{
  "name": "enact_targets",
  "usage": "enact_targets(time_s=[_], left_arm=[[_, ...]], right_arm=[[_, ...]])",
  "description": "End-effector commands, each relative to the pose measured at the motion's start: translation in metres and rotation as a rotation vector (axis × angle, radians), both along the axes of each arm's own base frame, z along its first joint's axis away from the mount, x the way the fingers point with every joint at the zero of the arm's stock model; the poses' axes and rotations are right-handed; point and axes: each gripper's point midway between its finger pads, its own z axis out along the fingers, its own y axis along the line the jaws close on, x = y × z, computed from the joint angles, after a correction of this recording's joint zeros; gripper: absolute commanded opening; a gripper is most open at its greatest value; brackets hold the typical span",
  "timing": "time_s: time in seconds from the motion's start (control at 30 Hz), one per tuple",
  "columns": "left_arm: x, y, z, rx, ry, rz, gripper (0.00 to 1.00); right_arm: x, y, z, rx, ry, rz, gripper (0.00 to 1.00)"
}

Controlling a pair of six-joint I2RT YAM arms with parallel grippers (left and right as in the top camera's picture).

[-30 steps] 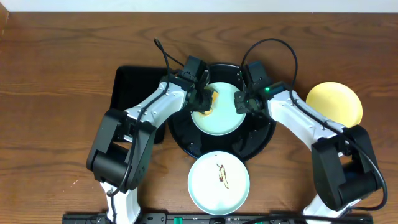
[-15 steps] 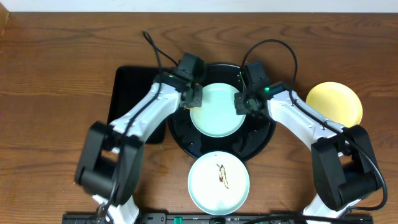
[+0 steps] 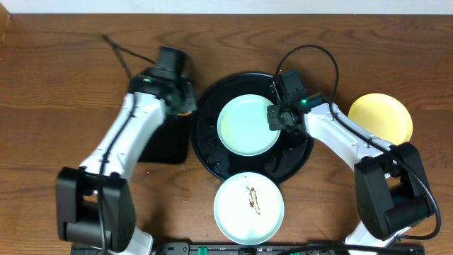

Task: Clean dirty plates on tray and stack at the side
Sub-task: 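Scrub the light-blue plate with the sponge in the left gripper, then return the sponge to the black tray with the left gripper, then lift the light-blue plate and stack it on the yellow plate with right gripper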

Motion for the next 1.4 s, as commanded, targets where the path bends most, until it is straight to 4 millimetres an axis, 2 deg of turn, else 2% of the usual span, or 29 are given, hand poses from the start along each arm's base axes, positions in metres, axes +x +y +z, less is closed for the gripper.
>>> enact_targets(time_s=[0.0,0.13,0.27,0.4,0.57,0.63,0.77,0.87,0.93,1.07,1.17,1.37], left_arm=[[-0.001,-0.001,0.000,-0.198,0.028,-0.066,0.07],[0.002,0.017,-0.010,-0.353,0.058,-0.066,0.08],[0.003,0.038,-0.038,-0.435,0.122,-0.011,0.08],[-0.003,0.058,-0.074,-0.447,0.210,0.058,0.08],[-0.012,0.090,-0.103,-0.353,0.281,0.160,0.12],[-0.011,0.092,-0.101,-0.373,0.281,0.190,0.07],[-0.006,0.078,-0.076,-0.440,0.222,0.129,0.07],[-0.003,0.071,-0.057,-0.406,0.170,0.070,0.07],[-0.003,0.072,-0.051,-0.344,0.153,0.060,0.07],[-0.010,0.088,-0.061,-0.145,0.188,0.077,0.08],[-0.017,0.089,-0.071,-0.054,0.221,0.068,0.08],[-0.023,0.089,-0.078,0.018,0.241,0.054,0.08]], right_arm=[[0.002,-0.007,-0.001,-0.021,-0.005,-0.022,0.01],[0.002,-0.007,-0.001,-0.022,-0.004,-0.022,0.01],[0.002,-0.007,-0.001,-0.022,-0.004,-0.022,0.01],[0.002,-0.007,-0.001,-0.022,-0.004,-0.022,0.01],[0.002,-0.007,-0.001,-0.022,-0.004,-0.022,0.01],[0.002,-0.007,-0.001,-0.022,-0.004,-0.022,0.01],[0.003,-0.009,-0.001,-0.021,-0.007,-0.028,0.01],[0.008,-0.008,0.001,-0.013,-0.028,-0.026,0.01],[0.012,-0.007,0.006,-0.013,-0.052,-0.004,0.01],[0.017,-0.005,0.022,-0.007,-0.102,0.019,0.01],[0.019,-0.008,0.040,-0.012,-0.149,0.022,0.01],[0.027,-0.034,0.078,-0.161,-0.276,0.020,0.01]])
